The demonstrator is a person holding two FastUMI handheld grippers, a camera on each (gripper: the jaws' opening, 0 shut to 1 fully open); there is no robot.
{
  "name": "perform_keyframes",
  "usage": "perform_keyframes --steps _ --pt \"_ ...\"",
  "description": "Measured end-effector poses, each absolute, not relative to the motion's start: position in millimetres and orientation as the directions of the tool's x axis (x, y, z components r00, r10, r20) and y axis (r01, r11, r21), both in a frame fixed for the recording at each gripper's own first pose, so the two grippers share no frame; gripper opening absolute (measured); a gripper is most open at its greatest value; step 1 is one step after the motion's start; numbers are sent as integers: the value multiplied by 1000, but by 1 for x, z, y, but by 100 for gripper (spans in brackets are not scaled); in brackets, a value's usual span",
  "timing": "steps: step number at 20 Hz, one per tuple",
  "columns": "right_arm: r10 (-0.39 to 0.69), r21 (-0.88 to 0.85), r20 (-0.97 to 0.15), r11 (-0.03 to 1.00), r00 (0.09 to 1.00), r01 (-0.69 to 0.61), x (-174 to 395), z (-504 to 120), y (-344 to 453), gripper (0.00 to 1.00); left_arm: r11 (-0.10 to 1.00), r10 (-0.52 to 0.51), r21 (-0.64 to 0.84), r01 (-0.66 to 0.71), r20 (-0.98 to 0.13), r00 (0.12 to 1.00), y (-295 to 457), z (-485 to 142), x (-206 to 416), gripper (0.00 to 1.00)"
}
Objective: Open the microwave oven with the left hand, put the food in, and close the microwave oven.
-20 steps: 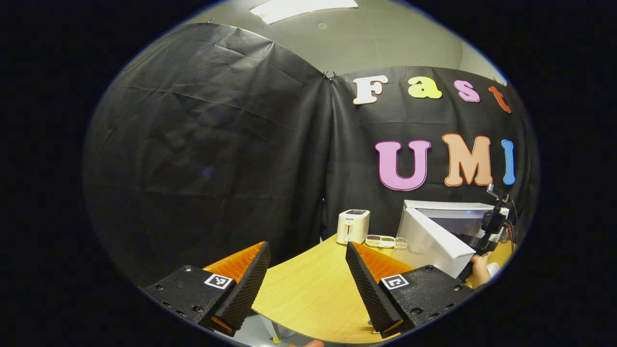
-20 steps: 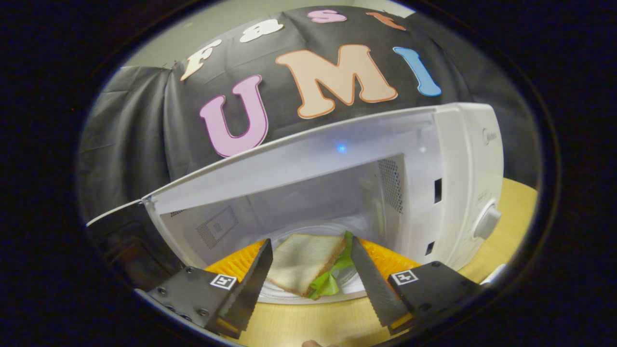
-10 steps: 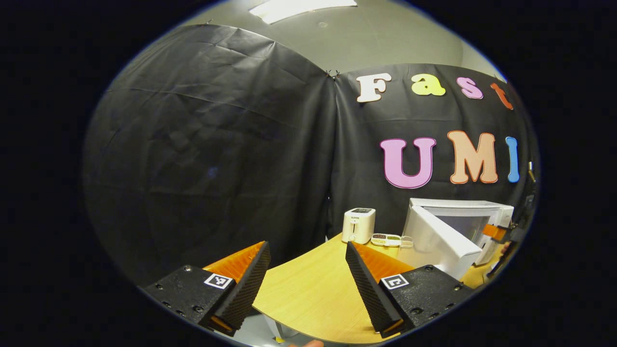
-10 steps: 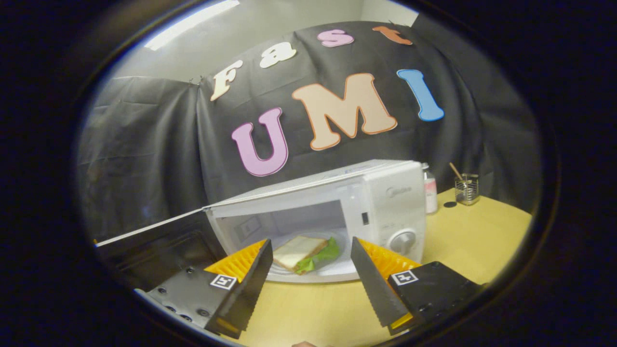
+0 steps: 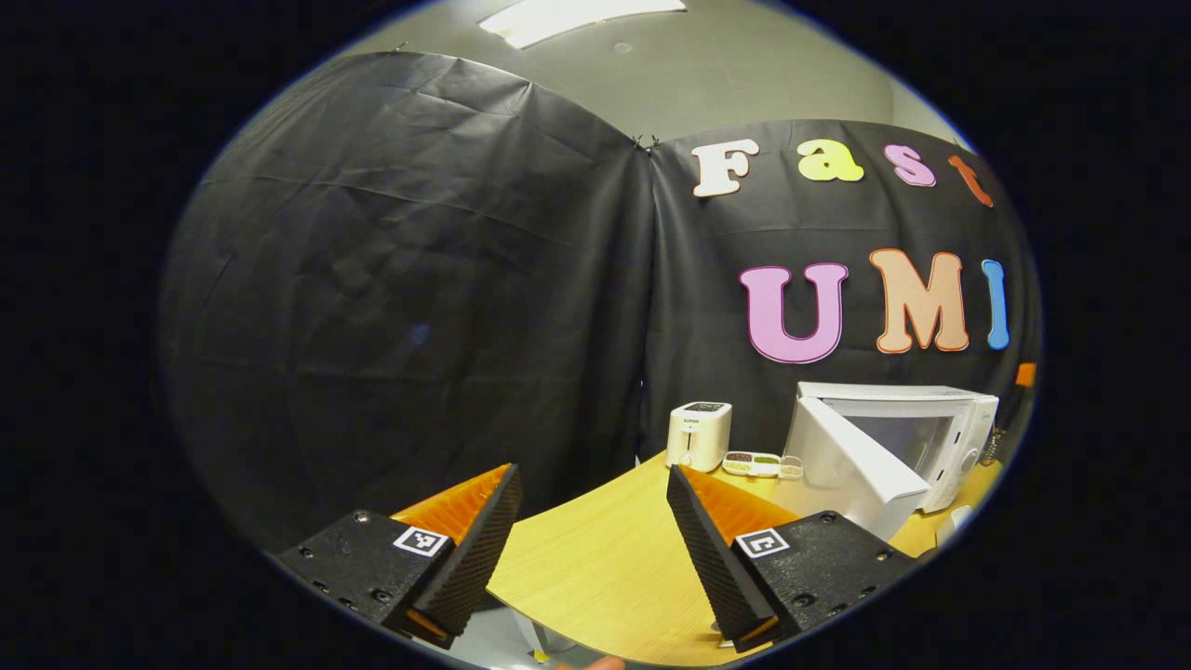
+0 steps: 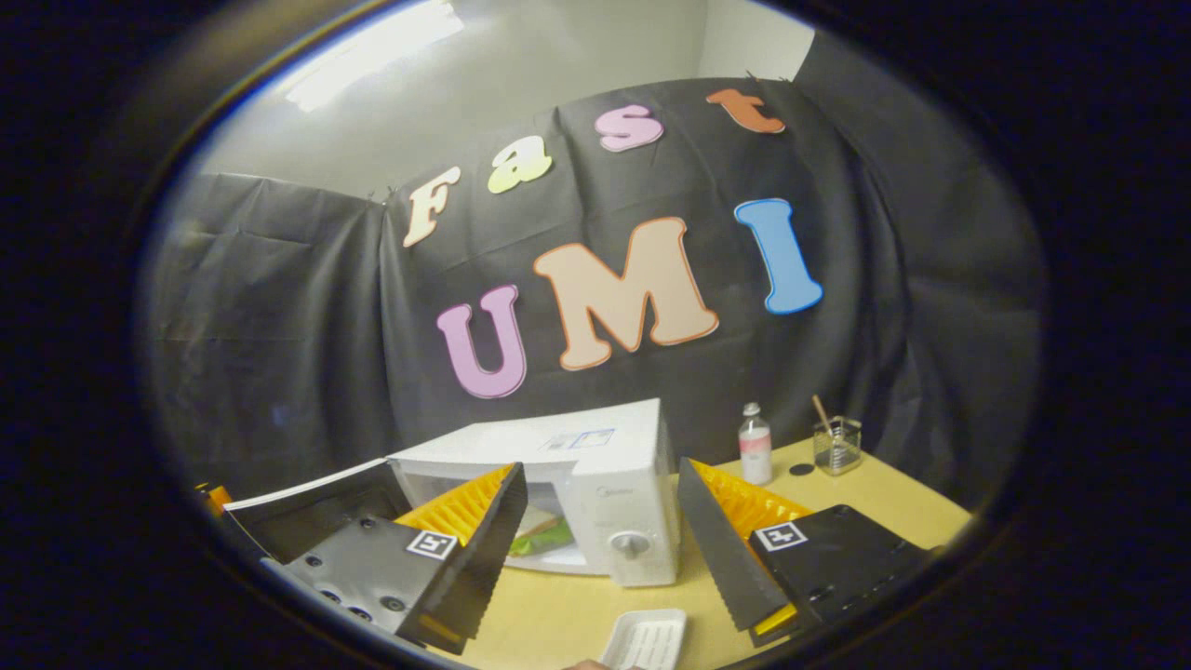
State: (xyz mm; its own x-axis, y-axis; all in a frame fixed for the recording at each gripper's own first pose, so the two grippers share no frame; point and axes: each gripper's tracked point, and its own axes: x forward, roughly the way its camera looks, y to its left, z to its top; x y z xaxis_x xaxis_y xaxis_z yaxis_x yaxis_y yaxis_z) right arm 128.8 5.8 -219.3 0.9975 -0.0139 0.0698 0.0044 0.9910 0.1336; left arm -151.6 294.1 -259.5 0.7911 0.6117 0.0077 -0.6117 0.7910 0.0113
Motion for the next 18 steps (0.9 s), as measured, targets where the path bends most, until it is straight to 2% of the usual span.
perform_keyframes --steps 1,2,4,6,7,8,12,13,15,18 --pt "-51 115 81 993 995 41 131 -208 -11 90 793 609 8 -609 6 793 292 -260 -151 96" --pt "-79 91 99 993 992 70 131 -197 -24 90 792 610 5 -610 3 792 293 -261 -150 93" --pt "-111 46 133 993 985 106 133 -177 -42 91 800 600 10 -600 13 800 292 -259 -148 96" --pt "-125 19 147 992 981 123 138 -166 -54 91 820 572 7 -572 26 820 284 -253 -142 93" --pt "-129 21 144 992 981 127 140 -163 -60 99 829 558 9 -558 33 829 281 -251 -138 93" --pt "-125 24 140 992 982 123 142 -163 -63 100 841 541 18 -541 35 841 277 -249 -134 96" --pt "-110 -21 150 993 983 115 153 -160 -74 100 870 491 46 -491 7 871 263 -251 -120 95" --pt "-112 -38 143 992 983 119 155 -160 -76 100 875 482 57 -481 -7 876 260 -254 -118 92" --pt "-102 -56 142 992 985 110 153 -159 -77 100 878 475 81 -471 -40 879 257 -260 -114 77" --pt "-78 -69 145 994 986 88 158 -156 -76 99 891 454 72 -448 -108 885 248 -272 -104 30"
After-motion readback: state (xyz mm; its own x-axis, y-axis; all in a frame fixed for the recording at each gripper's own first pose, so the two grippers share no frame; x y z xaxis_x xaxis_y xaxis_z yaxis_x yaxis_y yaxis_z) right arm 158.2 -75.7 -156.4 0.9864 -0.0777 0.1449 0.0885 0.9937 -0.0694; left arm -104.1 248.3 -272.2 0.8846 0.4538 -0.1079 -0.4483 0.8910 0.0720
